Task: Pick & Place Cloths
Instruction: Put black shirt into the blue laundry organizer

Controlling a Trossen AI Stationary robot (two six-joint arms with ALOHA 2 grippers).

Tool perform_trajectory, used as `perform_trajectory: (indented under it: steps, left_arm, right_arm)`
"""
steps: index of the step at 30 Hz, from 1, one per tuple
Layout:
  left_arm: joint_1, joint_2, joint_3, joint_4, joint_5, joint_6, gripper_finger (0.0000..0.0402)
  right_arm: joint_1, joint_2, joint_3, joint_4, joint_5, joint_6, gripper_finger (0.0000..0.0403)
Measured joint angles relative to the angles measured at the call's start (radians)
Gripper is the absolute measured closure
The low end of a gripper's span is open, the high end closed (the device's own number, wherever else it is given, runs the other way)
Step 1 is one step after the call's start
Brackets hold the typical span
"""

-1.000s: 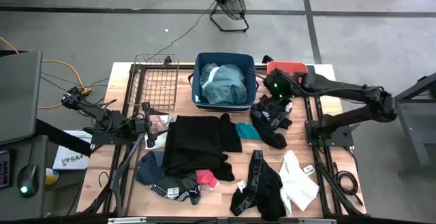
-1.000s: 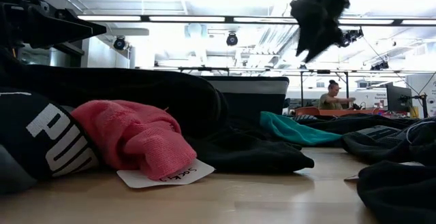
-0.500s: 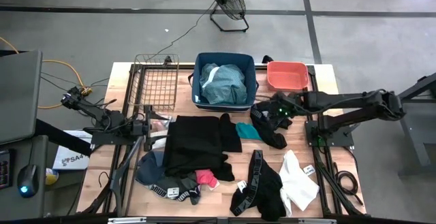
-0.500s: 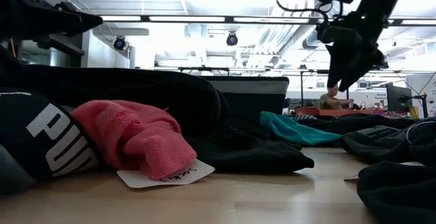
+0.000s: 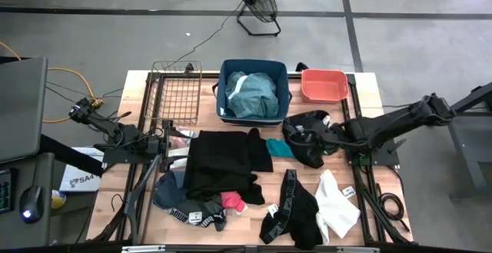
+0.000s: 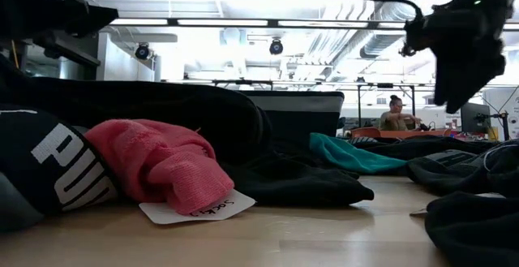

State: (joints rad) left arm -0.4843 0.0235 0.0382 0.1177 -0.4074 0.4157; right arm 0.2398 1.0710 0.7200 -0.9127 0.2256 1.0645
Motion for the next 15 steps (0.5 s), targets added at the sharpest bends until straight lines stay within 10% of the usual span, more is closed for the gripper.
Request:
perform_trajectory:
  steps: [8, 15]
  left_arm:
    - [0.0, 0.0, 0.0, 0.074, 0.023, -0.01, 0.0101]
    - [0.0, 0.014, 0.0, 0.12, -0.155, -0.097, 0.0101]
  right_arm:
    - [0.134, 0.0, 0.0, 0.003, 0.033, 0.11, 0.0116]
    - [0.153, 0.0, 0.0, 0.012, 0.096, 0.121, 0.0116]
